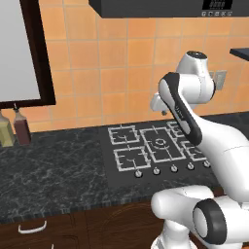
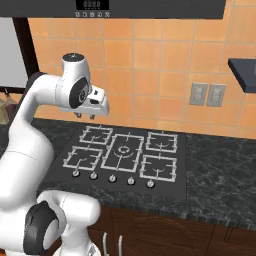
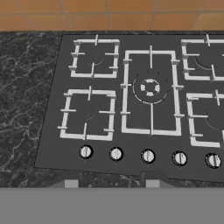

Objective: Navigate to the sink.

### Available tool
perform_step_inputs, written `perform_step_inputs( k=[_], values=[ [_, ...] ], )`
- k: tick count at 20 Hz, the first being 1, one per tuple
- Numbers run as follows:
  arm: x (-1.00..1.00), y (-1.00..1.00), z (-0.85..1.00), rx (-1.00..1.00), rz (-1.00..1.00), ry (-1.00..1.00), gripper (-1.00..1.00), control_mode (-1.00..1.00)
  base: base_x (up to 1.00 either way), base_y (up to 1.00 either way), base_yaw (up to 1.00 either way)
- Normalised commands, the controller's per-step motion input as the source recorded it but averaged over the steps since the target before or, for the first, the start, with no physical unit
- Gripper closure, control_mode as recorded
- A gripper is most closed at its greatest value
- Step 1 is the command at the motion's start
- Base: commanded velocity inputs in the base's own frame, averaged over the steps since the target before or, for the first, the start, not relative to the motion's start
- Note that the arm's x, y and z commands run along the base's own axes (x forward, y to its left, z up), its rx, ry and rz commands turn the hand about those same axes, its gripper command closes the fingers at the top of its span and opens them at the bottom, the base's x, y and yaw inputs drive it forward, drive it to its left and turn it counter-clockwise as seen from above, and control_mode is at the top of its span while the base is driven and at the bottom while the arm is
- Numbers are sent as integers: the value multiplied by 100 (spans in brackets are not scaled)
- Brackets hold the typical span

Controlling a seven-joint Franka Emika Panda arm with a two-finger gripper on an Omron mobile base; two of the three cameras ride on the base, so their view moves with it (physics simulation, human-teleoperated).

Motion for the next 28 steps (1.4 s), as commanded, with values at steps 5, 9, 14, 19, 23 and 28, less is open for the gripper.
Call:
perform_step_inputs(
  k=[5, 9, 14, 19, 23, 28],
  values=[
    [-68, -2, 0, 3, 0, -13, -100, -100, 0, 0, 0],
    [-100, -3, 0, 7, 0, -26, -100, -100, 0, 0, 0],
    [-67, 0, 0, 1, 0, -11, -100, -100, 0, 0, 0],
    [0, 0, 0, 0, 0, 0, -100, 100, -48, 4, 1],
    [0, 0, 0, 0, 0, 0, -100, 100, -100, 19, 23],
    [0, 0, 0, 0, 0, 0, -100, 100, -35, 44, 77]
  ],
)
